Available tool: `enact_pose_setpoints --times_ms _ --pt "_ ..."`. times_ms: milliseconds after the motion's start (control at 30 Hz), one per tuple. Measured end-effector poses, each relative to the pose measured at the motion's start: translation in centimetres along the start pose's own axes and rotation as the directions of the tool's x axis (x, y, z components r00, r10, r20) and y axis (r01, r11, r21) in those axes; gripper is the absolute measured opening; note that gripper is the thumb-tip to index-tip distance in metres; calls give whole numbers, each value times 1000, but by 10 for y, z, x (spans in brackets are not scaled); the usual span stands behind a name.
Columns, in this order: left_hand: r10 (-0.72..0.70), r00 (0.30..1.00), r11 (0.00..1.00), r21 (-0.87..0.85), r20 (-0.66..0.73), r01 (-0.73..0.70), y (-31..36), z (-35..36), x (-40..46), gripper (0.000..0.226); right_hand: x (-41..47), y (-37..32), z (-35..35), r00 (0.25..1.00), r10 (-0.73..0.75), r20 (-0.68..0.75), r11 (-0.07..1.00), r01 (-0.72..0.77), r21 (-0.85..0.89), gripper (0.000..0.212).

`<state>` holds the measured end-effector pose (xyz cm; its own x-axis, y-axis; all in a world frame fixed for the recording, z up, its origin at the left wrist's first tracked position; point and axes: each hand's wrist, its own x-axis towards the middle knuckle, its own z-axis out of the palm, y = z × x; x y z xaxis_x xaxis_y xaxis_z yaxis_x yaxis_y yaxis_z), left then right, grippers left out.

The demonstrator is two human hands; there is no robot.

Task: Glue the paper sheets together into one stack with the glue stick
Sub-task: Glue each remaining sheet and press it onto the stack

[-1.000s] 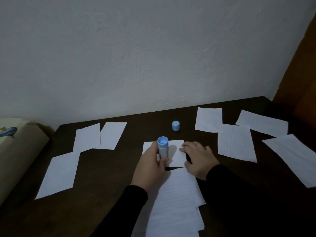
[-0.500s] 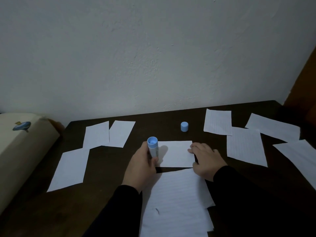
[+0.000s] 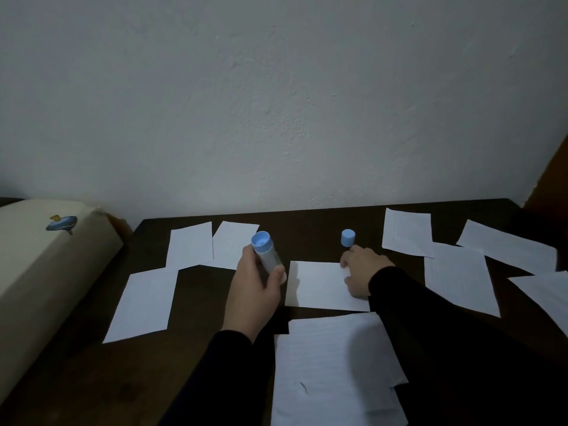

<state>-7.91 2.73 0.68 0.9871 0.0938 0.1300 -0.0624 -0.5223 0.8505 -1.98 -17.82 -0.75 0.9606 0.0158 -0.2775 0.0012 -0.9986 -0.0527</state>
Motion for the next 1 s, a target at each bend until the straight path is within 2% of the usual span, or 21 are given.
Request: enact_pose_setpoints --times_ms 67,133,233,333,433,500,567,633,733,767,933,1000 --pt "-10 1000 1000 -5 2 10 -1 -1 1 34 5 0 -4 998 40 53 998 -42 39 57" --pt "-18 1000 1000 8 20 18 -3 -3 2 35 9 0 -6 991 96 95 994 -100 42 61" --pt "0 999 999 40 52 -2 -7 -2 2 35 9 -5 -8 969 164 184 983 -177 56 47" --pt "4 998 998 61 62 -7 -8 -2 3 38 9 -8 -8 965 188 182 975 -205 84 39" --pt "8 998 999 40 68 -10 -7 -2 4 39 8 -7 -11 976 171 137 943 -203 264 35" --pt "-2 997 1000 26 77 0 -4 -1 4 44 7 -8 -13 975 207 84 911 -223 347 43" --pt "-4 997 1000 28 80 2 0 1 4 46 7 -9 -14 961 270 66 848 -269 457 47" --pt "17 997 999 31 76 -19 4 4 3 45 6 -5 -13 947 308 88 781 -305 545 43" --pt "36 997 999 24 71 -38 9 8 2 43 0 2 -7 946 297 132 761 -318 566 14" --pt "37 997 999 26 74 -39 10 10 3 44 -3 5 -3 947 296 125 763 -313 566 10" --pt "34 993 999 -33 116 -30 14 25 -1 37 -16 17 15 949 291 120 755 -305 580 25" --pt "13 990 997 -83 141 -1 15 34 -4 34 -19 20 19 944 309 111 794 -321 516 27"
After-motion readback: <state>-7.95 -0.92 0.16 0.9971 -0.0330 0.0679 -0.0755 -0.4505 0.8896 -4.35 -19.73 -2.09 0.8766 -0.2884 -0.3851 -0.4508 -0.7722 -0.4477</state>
